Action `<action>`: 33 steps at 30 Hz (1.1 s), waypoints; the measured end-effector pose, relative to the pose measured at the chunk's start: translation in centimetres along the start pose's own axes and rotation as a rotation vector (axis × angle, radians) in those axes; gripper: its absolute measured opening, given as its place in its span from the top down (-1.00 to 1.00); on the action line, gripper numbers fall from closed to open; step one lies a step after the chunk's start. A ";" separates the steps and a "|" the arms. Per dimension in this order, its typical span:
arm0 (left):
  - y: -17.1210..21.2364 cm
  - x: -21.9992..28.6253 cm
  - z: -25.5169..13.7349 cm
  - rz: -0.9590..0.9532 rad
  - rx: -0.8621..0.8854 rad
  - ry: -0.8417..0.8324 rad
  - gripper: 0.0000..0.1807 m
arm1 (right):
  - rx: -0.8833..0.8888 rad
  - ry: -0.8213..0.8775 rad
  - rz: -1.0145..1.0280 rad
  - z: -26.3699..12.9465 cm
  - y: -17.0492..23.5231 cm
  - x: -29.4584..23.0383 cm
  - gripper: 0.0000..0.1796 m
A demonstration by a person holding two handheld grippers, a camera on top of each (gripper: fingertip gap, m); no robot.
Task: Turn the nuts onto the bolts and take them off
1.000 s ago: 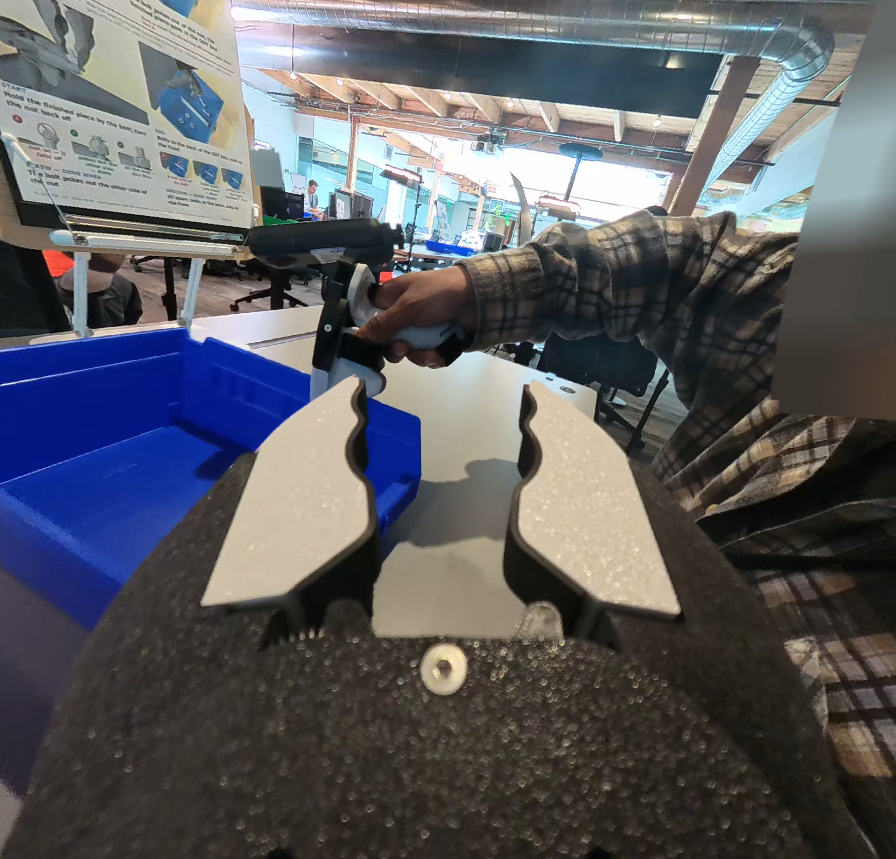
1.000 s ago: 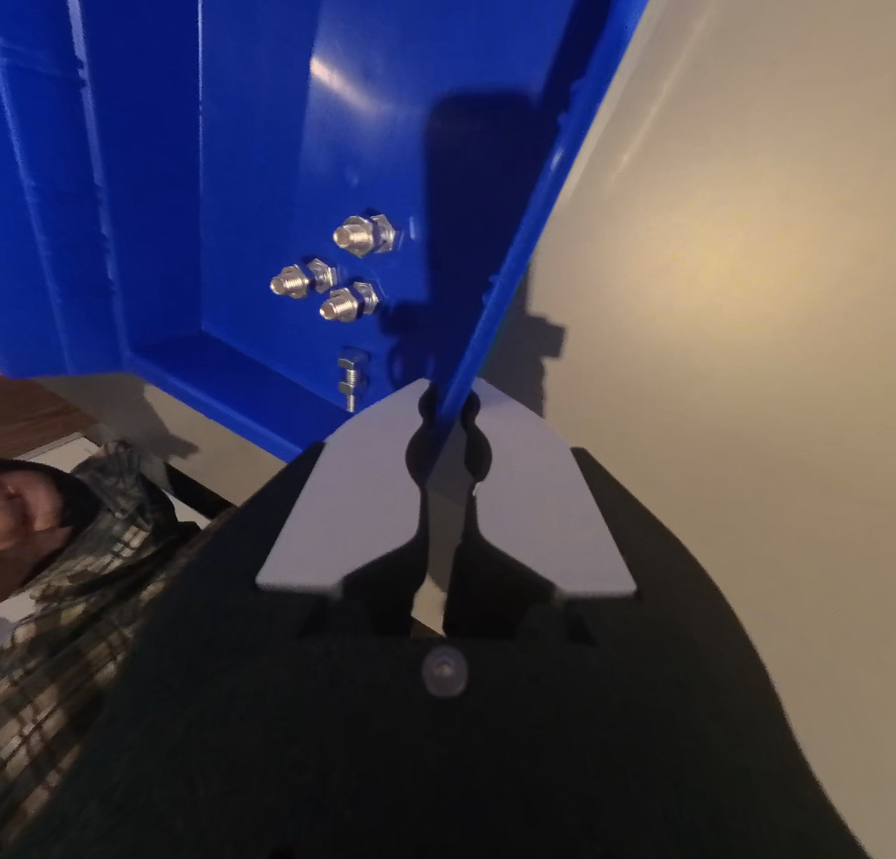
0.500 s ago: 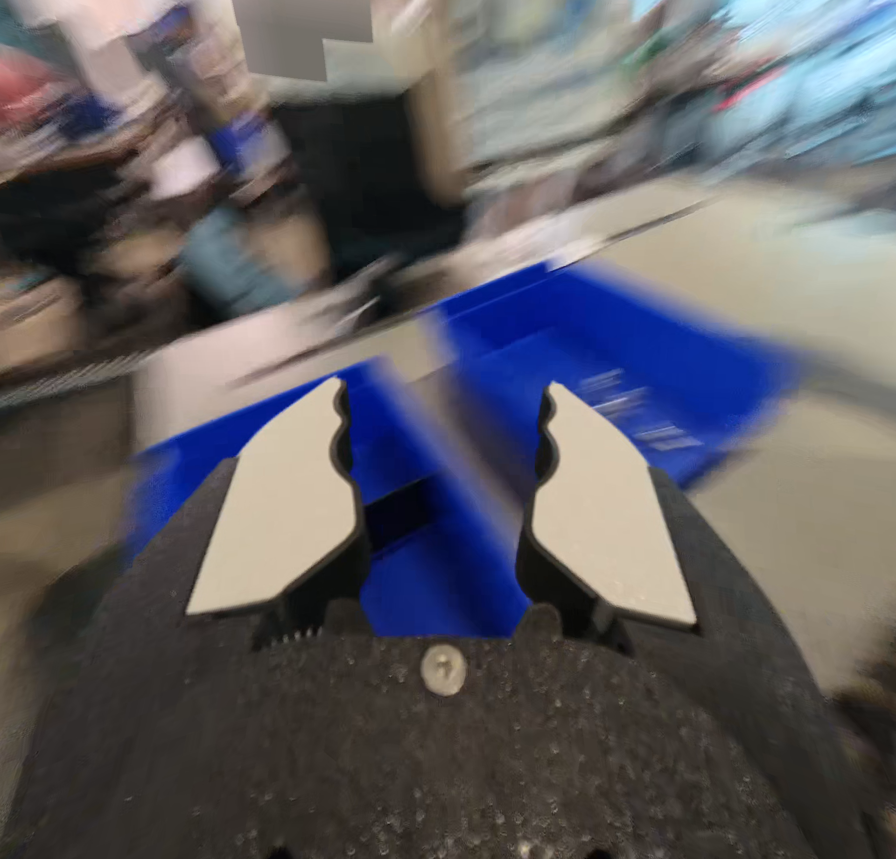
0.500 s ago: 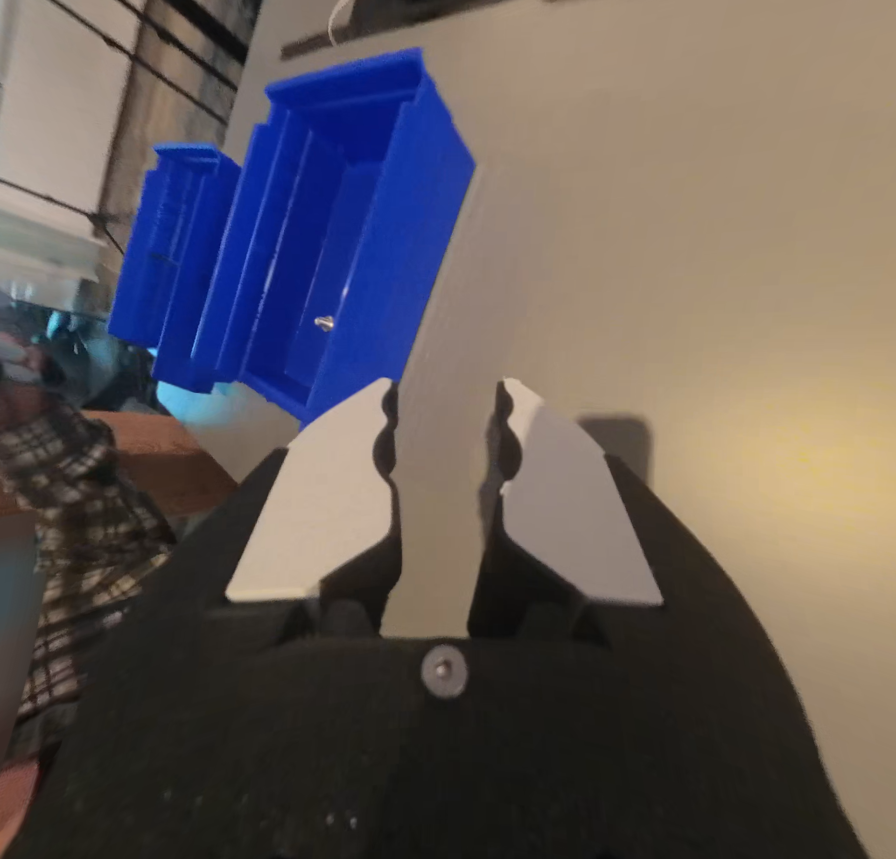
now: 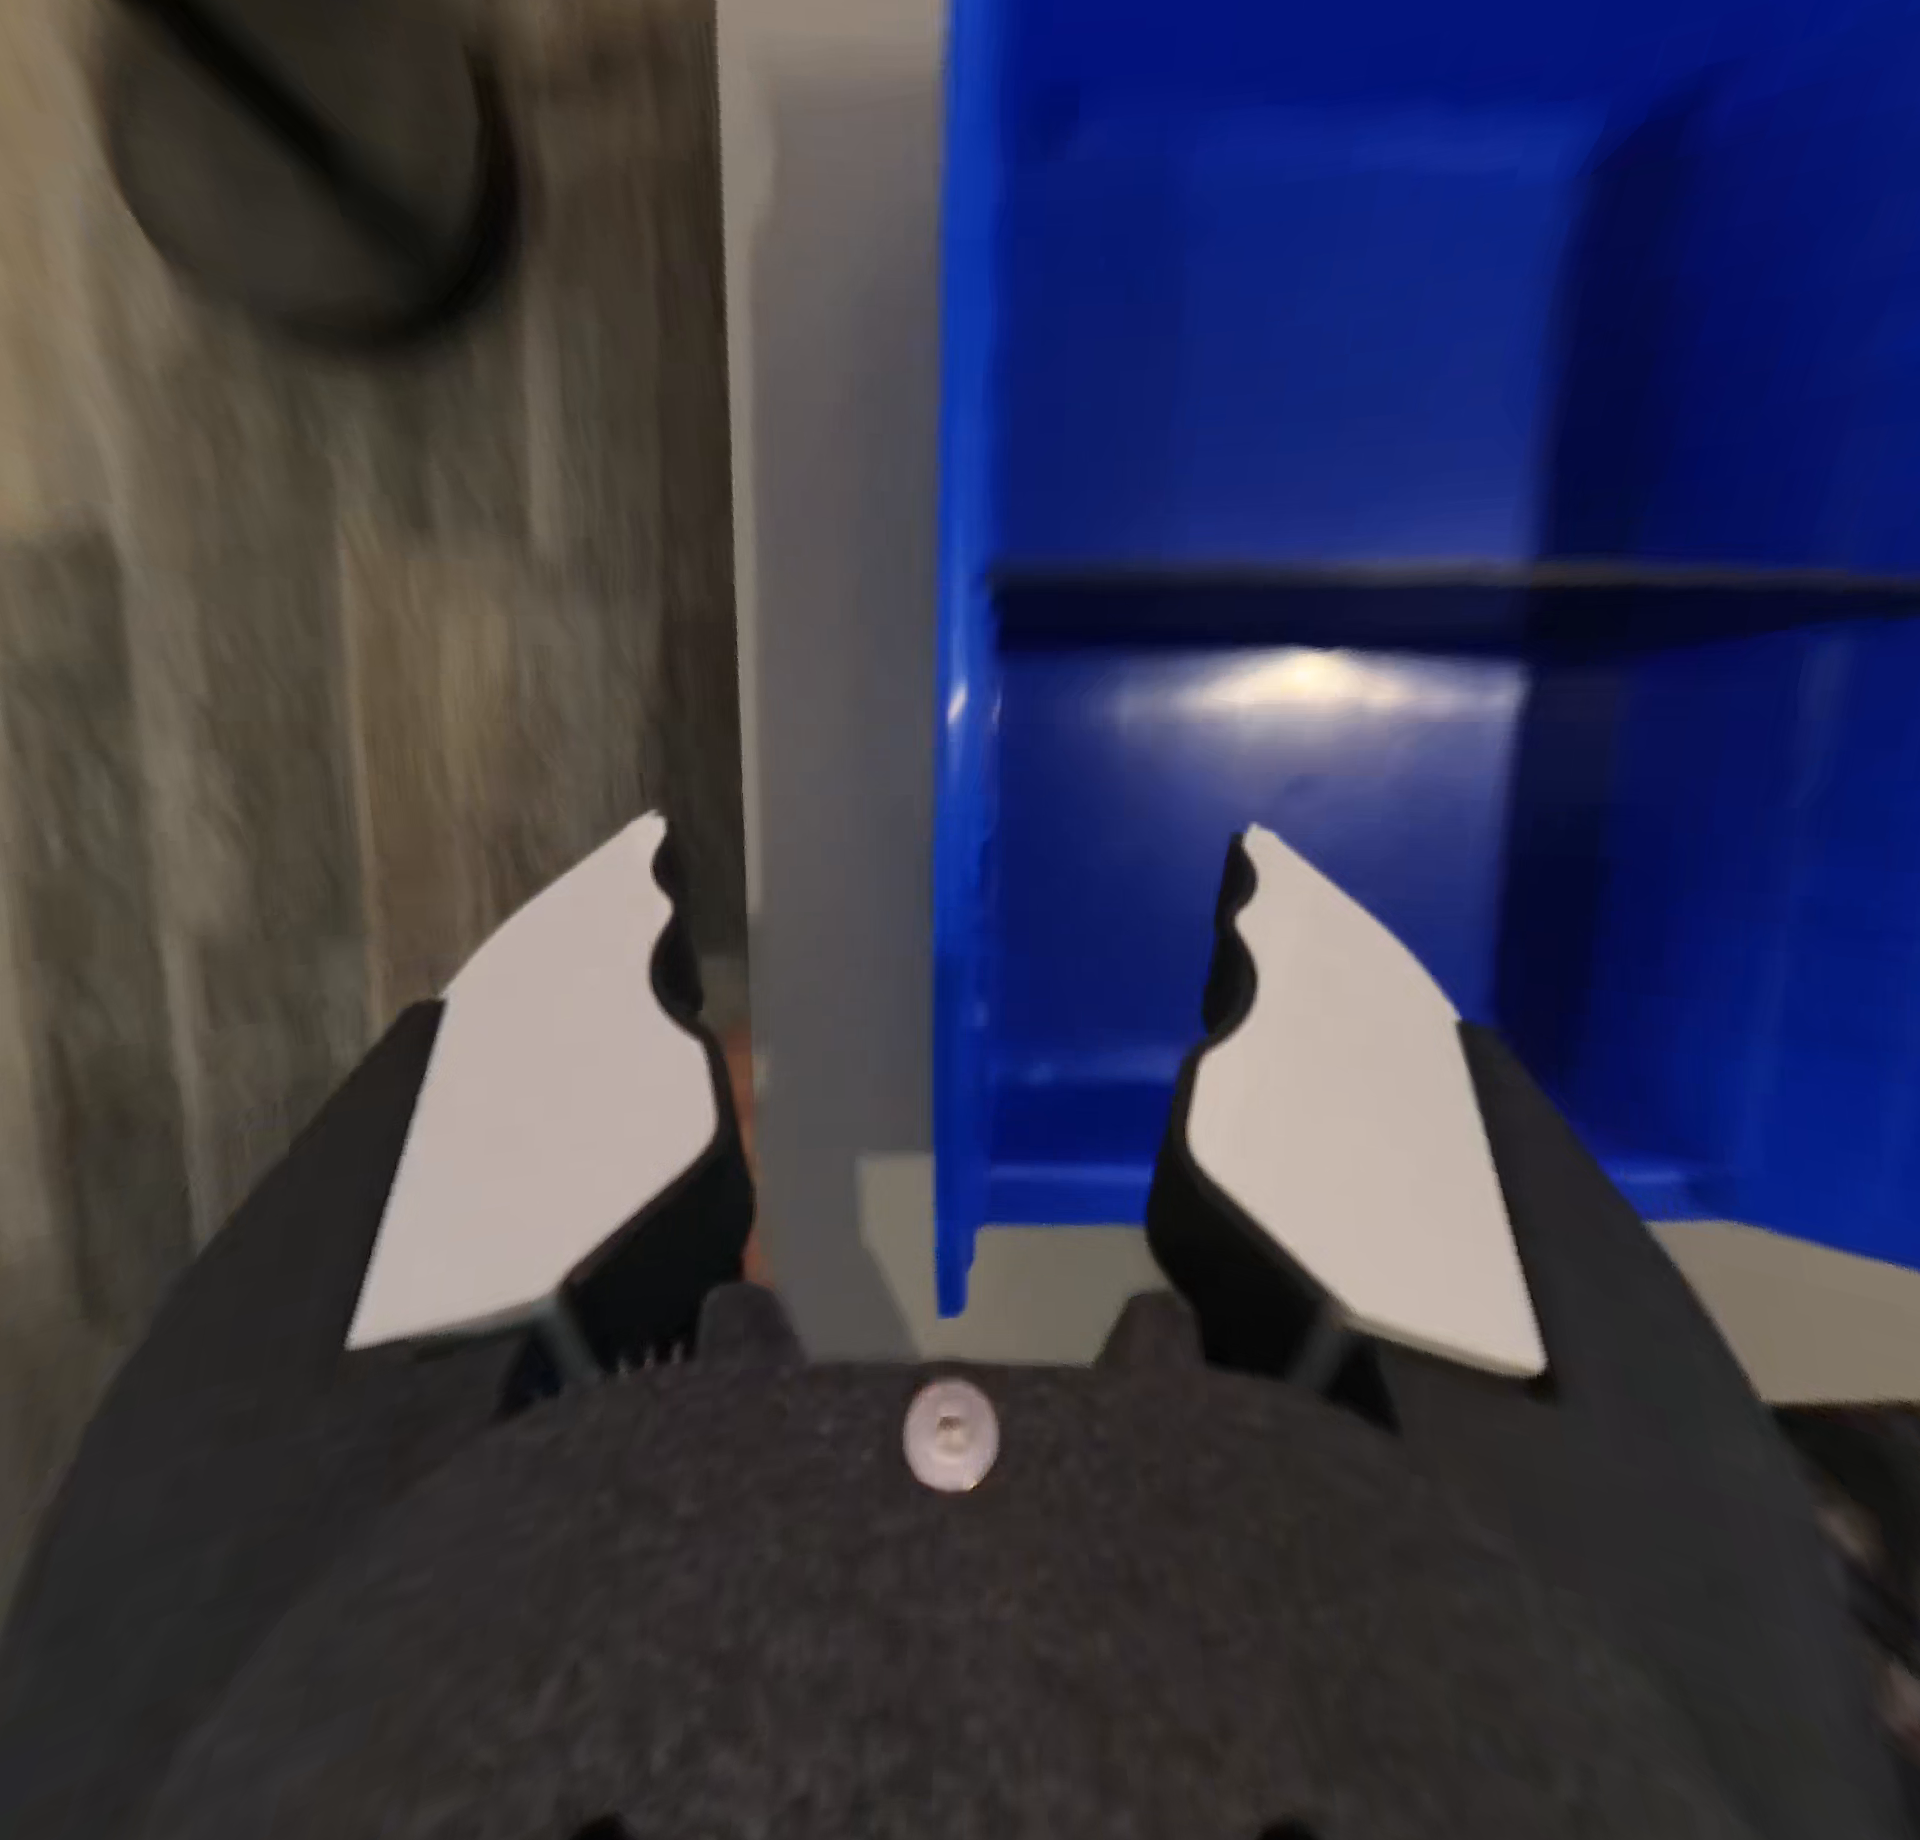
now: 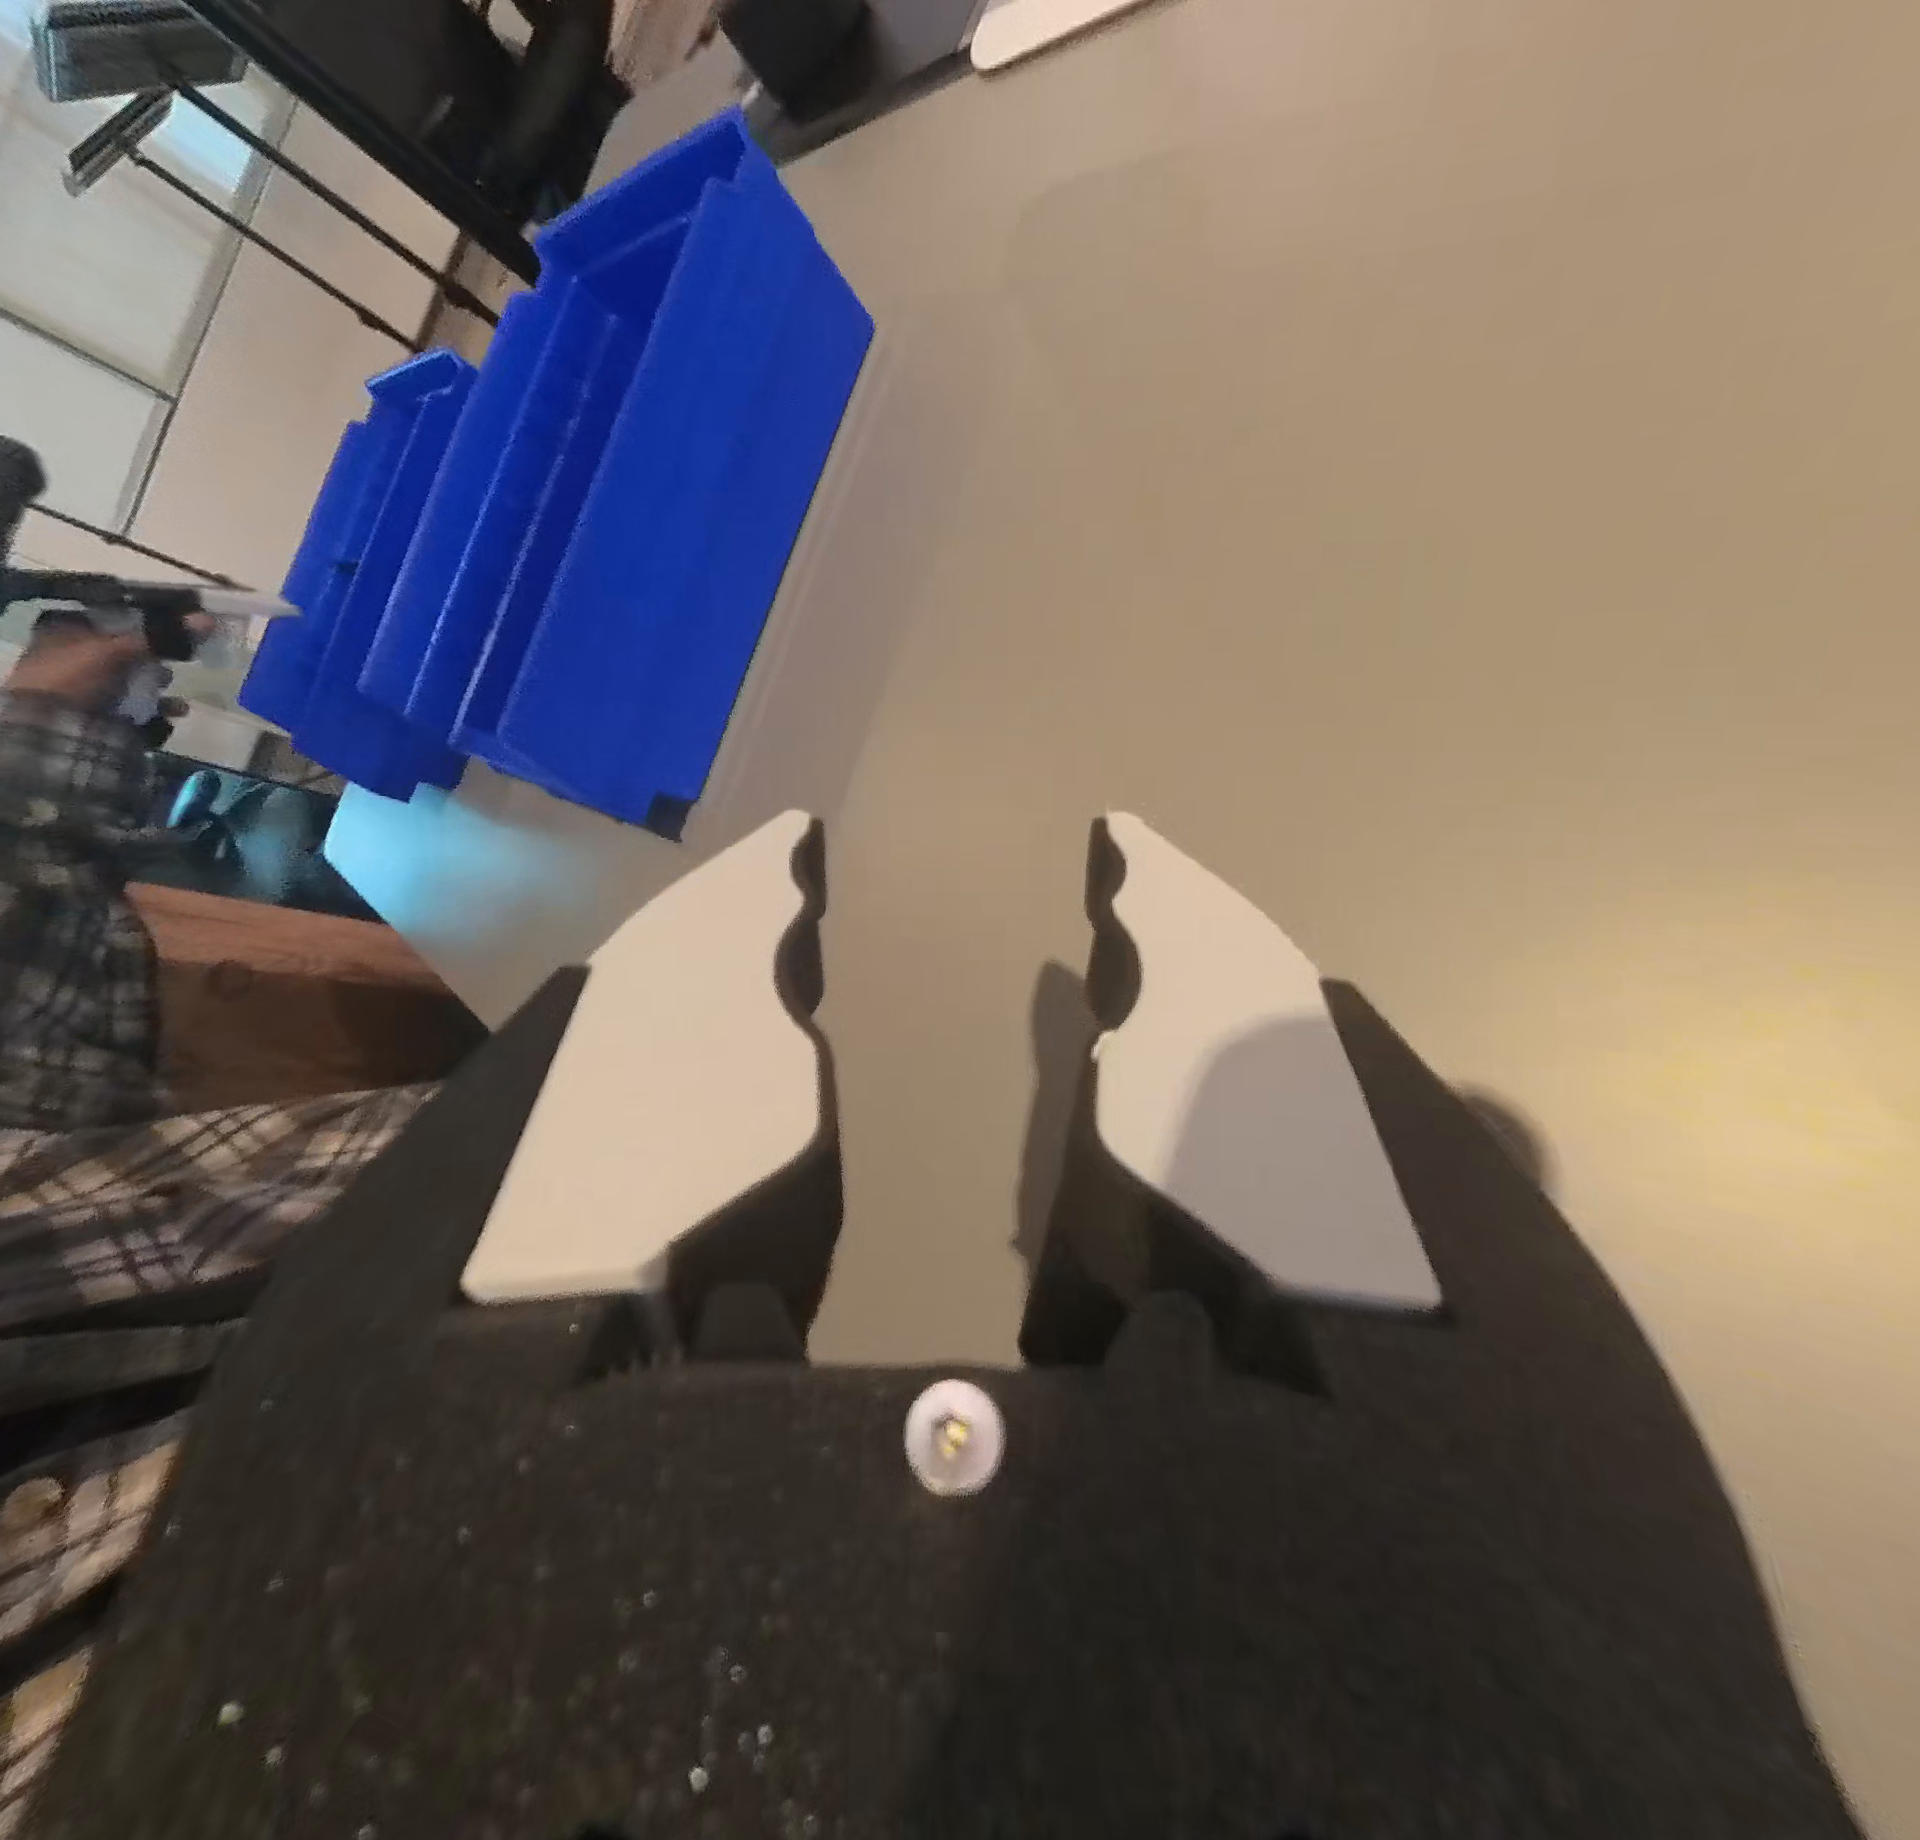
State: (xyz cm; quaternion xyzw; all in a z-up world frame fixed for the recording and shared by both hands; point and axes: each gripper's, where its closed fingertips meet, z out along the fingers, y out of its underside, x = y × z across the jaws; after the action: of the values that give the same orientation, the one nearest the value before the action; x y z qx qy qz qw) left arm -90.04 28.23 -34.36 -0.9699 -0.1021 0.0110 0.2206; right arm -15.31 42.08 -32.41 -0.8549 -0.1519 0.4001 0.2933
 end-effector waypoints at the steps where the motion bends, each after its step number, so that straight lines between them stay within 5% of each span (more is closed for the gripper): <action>1: 0.7 -0.3 0.6 -0.008 -0.036 -0.004 -0.06 | -0.009 -0.016 0.007 0.1 0.4 0.2 0.47; 8: 4.1 -0.3 4.3 -0.050 -0.204 0.036 0.23 | -0.029 -0.088 0.044 0.6 1.8 1.2 0.54; 15: 5.6 0.9 4.8 0.042 -0.346 0.123 0.95 | -0.025 -0.130 0.057 0.2 2.6 1.4 0.56; 24: 5.6 1.2 4.3 0.011 -0.322 0.122 0.97 | 0.003 -0.204 0.104 0.2 3.6 1.9 0.58; 33: 1.0 1.4 -1.2 -0.111 -0.042 0.211 0.97 | 0.036 -0.243 0.124 -0.2 3.3 2.2 0.59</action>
State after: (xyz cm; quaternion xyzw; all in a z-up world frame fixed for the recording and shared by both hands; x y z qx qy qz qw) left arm -88.44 27.14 -33.65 -0.9630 -0.1320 -0.1057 0.2099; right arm -13.64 40.47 -35.67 -0.8026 -0.1258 0.5206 0.2629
